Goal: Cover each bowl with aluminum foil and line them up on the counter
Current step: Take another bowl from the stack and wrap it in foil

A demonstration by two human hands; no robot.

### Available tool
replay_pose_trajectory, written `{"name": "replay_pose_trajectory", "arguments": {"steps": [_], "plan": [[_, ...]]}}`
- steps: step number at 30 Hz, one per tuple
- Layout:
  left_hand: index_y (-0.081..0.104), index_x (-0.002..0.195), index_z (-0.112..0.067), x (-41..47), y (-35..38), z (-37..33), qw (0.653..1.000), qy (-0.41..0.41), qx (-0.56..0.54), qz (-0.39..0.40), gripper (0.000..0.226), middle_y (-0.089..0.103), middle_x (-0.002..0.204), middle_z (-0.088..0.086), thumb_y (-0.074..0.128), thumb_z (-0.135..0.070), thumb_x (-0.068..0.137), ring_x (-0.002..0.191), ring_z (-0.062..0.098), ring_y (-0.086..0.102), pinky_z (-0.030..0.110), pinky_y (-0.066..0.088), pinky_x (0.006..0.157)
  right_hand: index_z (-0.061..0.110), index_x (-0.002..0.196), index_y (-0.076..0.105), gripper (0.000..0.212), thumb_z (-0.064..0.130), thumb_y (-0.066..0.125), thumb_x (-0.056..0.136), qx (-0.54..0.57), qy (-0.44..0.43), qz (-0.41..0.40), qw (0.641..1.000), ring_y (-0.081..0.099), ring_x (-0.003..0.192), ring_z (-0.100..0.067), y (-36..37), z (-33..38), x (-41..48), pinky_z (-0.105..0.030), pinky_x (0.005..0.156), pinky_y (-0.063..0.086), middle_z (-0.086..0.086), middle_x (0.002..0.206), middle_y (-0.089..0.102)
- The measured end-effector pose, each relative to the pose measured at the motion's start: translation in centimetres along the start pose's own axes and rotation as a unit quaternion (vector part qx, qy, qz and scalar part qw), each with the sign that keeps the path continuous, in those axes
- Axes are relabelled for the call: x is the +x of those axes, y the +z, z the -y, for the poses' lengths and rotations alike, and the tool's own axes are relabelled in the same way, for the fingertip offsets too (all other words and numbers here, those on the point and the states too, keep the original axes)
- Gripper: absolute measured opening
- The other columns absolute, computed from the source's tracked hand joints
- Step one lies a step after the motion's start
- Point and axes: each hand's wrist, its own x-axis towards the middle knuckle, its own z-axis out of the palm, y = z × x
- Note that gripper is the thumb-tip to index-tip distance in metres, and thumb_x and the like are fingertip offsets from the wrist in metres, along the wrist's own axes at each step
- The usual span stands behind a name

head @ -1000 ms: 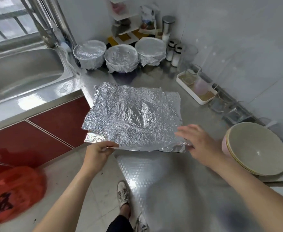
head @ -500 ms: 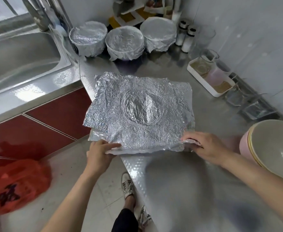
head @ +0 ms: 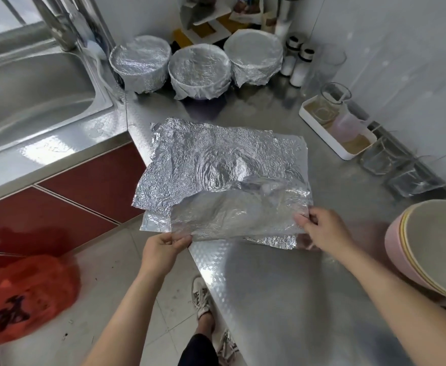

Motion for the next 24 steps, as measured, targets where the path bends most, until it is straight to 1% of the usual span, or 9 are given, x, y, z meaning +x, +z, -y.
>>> {"name": "replay_pose_trajectory", "arguments": {"steps": [3,5,7,9,13,16,19,22,24], "plan": [[0.074,0.071,-0.011,-0.4,0.4,-0.4,1.0,0.002,0.008,-0.016,0.009,0.071,0.063,-0.009,0.081,-0.015,0.076,0.059,-0.002,0.061,0.016,0.045,0.061,0.016,0.062,0.046,0.035,0.025,0.058,0.094,-0.04,0.016,-0.04,0.998,0.061,0.054,-0.02,0.9,0.5,0.1,-0.027,0.047,0.039,-0.001,0.053,0.049],[0.062,0.056,-0.014,-0.1,0.3,-0.3,0.998,0.011,0.046,-0.04,0.029,0.059,0.048,-0.014,0.082,-0.023,0.076,0.046,0.005,0.05,0.023,0.038,0.056,0.017,0.063,0.04,0.037,0.027,0.055,0.095,-0.081,0.008,-0.065,0.995,0.059,0.065,-0.032,1.4,0.9,0.3,-0.034,0.055,0.04,-0.004,0.058,0.052],[0.041,0.049,-0.018,0.2,0.2,-0.3,0.992,0.023,0.111,-0.063,0.051,0.042,0.041,-0.012,0.084,-0.033,0.074,0.047,0.015,0.033,0.028,0.025,0.054,0.015,0.07,0.047,0.03,0.027,0.052,0.097,-0.122,0.003,-0.083,0.989,0.058,0.075,-0.038,1.7,1.3,0.6,-0.039,0.062,0.039,-0.015,0.071,0.061],[0.035,0.052,-0.019,0.2,0.1,-0.3,0.985,0.042,0.152,-0.076,0.057,0.044,0.046,-0.006,0.083,-0.04,0.074,0.047,0.015,0.031,0.03,0.023,0.054,0.007,0.083,0.056,0.026,0.027,0.048,0.099,-0.154,0.009,-0.086,0.984,0.059,0.085,-0.04,1.9,1.4,0.8,-0.04,0.066,0.04,-0.021,0.087,0.066],[0.045,0.062,-0.014,0.1,-0.1,-0.1,0.984,0.049,0.152,-0.076,0.047,0.066,0.061,0.006,0.079,-0.043,0.076,0.041,0.001,0.049,0.03,0.035,0.054,0.005,0.098,0.057,0.031,0.03,0.039,0.102,-0.223,-0.019,-0.074,0.972,0.061,0.092,-0.04,2.1,1.5,0.9,-0.041,0.069,0.042,-0.022,0.097,0.067],[0.046,0.066,-0.015,0.1,-0.2,0.7,0.976,0.051,0.195,-0.08,0.047,0.069,0.065,0.005,0.075,-0.051,0.078,0.055,0.016,0.06,0.031,0.04,0.056,0.006,0.101,0.056,0.035,0.032,0.033,0.103,-0.259,-0.024,-0.063,0.963,0.062,0.09,-0.038,2.6,1.4,0.9,-0.04,0.068,0.042,-0.02,0.098,0.067],[0.048,0.07,-0.014,-0.4,0.1,0.5,0.987,0.056,0.135,-0.068,0.04,0.069,0.063,0.001,0.074,-0.043,0.082,0.054,0.019,0.055,0.03,0.039,0.054,0.005,0.102,0.055,0.034,0.03,0.032,0.103,-0.27,-0.025,-0.067,0.96,0.061,0.089,-0.038,2.7,1.2,0.8,-0.039,0.067,0.04,-0.02,0.096,0.067],[0.058,0.089,-0.01,-0.9,0.0,-0.3,0.999,0.029,0.018,-0.02,0.027,0.072,0.066,-0.001,0.077,-0.029,0.082,0.054,0.013,0.052,0.024,0.039,0.053,0.002,0.102,0.056,0.032,0.027,0.036,0.103,-0.266,-0.017,-0.079,0.961,0.059,0.091,-0.041,2.5,1.2,0.8,-0.042,0.069,0.04,-0.024,0.096,0.065],[0.066,0.086,-0.004,-1.0,0.0,-0.1,0.999,0.025,0.03,-0.009,0.027,0.07,0.062,-0.002,0.078,-0.027,0.08,0.05,0.009,0.051,0.021,0.039,0.052,0.002,0.1,0.056,0.031,0.026,0.036,0.102,-0.261,-0.02,-0.091,0.961,0.059,0.09,-0.041,2.3,1.1,0.8,-0.042,0.068,0.041,-0.024,0.094,0.064]]}}
